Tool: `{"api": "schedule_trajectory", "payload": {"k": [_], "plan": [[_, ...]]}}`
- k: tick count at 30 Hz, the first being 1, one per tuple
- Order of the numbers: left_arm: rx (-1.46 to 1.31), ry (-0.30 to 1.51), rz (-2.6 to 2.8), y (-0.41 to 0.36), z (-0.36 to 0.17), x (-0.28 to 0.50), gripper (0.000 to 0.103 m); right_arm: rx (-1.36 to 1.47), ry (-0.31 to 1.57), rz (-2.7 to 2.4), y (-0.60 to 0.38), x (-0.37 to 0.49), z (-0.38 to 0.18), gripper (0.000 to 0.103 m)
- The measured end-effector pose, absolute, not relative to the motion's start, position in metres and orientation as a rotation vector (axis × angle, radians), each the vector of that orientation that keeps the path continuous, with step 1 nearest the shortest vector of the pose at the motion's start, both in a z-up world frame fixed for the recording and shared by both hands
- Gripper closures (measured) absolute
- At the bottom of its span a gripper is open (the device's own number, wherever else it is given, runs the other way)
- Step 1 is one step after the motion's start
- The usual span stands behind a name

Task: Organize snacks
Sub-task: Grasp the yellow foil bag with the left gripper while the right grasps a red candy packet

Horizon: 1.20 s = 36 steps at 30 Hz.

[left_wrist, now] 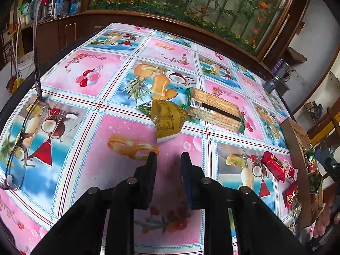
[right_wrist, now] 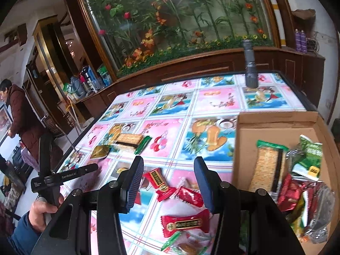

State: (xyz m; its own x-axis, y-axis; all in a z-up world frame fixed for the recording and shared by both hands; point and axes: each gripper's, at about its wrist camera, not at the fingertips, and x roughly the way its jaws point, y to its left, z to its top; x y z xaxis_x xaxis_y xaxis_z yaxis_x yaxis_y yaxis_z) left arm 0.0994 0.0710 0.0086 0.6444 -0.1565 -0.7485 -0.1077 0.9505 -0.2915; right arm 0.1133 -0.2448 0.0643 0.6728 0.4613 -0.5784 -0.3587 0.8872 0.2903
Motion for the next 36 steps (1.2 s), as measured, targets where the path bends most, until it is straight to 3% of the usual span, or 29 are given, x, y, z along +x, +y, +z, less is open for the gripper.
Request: {"api": "schedule_trajectory", "payload": {"k": [10, 19, 23, 29, 32, 33, 36], "plan": [[-0.331, 0.873, -0.053, 0.074, 0.008, 0.101, 0.082, 0.2, 0.905, 0.457, -0.193, 0.134, 0.041, 0.05], [-0.341, 0.873, -0.047, 0.076, 0.008, 0.101, 0.082, 0.1, 0.947, 0.337, -0.16, 0.148, 0.02, 0.05], [-0.356, 0.861, -0.058, 0.079, 0.011, 0.099, 0.082, 0.18, 0.996, 0.493, -0.156, 0.143, 0.015, 0.05], [-0.422, 0.811, -0.078, 0.092, 0.024, 0.095, 0.08, 0.241, 0.843, 0.574, -0.172, 0.129, 0.038, 0.05], [-0.478, 0.804, -0.092, 0.099, 0.025, 0.095, 0.064, 0.23, 0.813, 0.529, -0.179, 0.128, 0.039, 0.05], [-0.492, 0.803, -0.09, 0.1, 0.025, 0.095, 0.054, 0.227, 0.823, 0.526, -0.177, 0.129, 0.038, 0.05], [-0.493, 0.805, -0.095, 0.099, 0.025, 0.099, 0.051, 0.219, 0.863, 0.569, -0.166, 0.129, 0.032, 0.05]]}}
